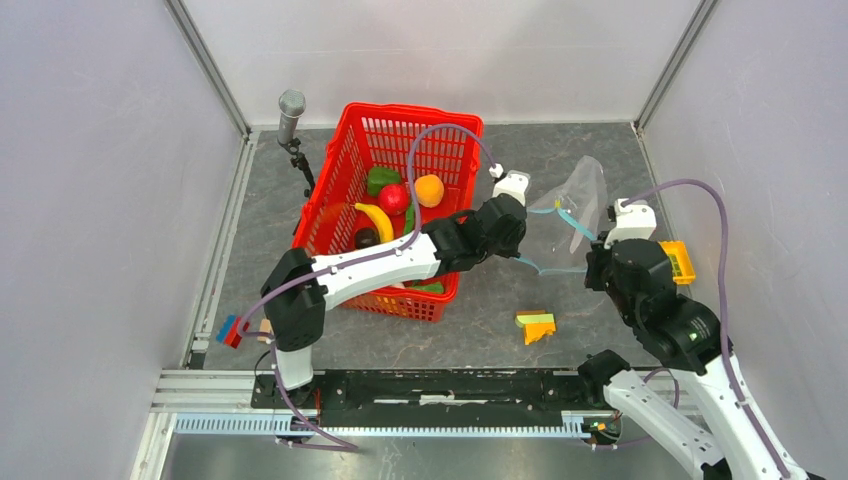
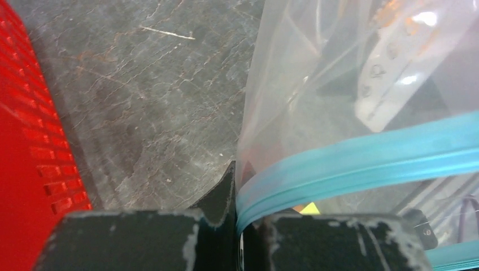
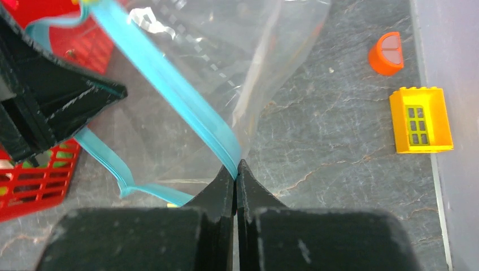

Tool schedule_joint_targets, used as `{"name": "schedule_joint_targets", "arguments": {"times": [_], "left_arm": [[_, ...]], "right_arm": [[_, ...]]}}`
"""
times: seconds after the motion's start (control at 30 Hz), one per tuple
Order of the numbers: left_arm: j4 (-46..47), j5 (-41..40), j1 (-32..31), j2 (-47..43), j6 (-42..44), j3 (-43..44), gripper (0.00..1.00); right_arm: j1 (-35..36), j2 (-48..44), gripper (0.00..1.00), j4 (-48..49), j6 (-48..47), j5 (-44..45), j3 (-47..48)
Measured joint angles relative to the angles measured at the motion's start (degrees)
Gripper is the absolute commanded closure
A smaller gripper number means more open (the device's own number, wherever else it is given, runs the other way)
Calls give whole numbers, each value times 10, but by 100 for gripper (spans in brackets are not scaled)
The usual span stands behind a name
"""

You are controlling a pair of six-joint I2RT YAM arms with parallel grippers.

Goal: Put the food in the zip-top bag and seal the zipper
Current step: Open the zipper of the food storage bag at the center of the board.

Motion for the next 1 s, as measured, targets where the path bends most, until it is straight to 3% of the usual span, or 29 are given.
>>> {"name": "schedule_joint_targets", "arguments": {"times": [0.1,0.4,0.67,1.0], "left_arm": [[-10,26,1,15,3,27,63],[-24,101,1,28,10,40,24],[-32,124,1,2,12,41,16],[-6,132,1,-126,13,19,11]], "right_arm": [[0,21,100,-8,-14,-21,3],[0,89,100,12,-30,-30,0],[0,151,100,57,-37,-29,-6],[0,178,100,108,-51,-42,-9]]}}
